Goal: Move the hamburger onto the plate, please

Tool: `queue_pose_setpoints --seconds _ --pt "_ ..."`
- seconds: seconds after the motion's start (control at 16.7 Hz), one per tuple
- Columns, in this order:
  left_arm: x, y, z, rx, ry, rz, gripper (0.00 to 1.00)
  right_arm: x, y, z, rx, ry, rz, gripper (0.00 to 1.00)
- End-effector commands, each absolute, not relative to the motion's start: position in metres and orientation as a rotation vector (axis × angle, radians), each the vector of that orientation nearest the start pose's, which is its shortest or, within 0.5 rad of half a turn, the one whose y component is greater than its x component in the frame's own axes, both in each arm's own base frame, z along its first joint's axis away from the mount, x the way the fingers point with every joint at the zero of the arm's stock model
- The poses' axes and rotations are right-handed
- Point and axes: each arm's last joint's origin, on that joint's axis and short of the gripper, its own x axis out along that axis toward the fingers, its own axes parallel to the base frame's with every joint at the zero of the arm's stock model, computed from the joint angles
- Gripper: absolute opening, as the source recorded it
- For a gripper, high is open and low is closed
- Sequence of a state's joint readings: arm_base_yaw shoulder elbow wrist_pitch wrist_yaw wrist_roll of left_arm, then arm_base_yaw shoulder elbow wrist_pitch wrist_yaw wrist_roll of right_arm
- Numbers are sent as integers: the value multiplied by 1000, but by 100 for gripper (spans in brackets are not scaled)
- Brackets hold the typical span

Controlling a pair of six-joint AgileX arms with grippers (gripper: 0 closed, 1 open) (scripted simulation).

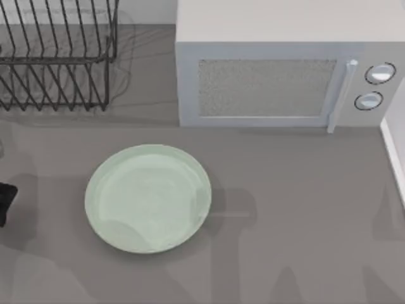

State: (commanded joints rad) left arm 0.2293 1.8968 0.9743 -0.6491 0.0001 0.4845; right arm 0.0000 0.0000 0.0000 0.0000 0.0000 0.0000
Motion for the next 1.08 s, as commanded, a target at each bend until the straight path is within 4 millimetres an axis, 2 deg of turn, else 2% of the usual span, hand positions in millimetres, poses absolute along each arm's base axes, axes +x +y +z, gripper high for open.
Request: queue_pose_setpoints --seconds 0.24,0.3,0.72,0.78,0.9,1.08 --pt "298 71 92 197 1563 -196 2 106 -1 160 0 0 0 100" --pt "298 71 92 197 1563 -196 0 106 -1 160 0 0 0 100" --pt "298 71 92 197 1563 -196 0 106 -1 160 0 0 0 100" --pt "298 71 114 194 1528 -200 0 106 -1 160 0 0 0 100" --pt "299 71 118 193 1525 -198 0 106 -1 160 0 0 0 100" --pt "303 72 142 195 1530 -203 0 106 -1 160 0 0 0 100"
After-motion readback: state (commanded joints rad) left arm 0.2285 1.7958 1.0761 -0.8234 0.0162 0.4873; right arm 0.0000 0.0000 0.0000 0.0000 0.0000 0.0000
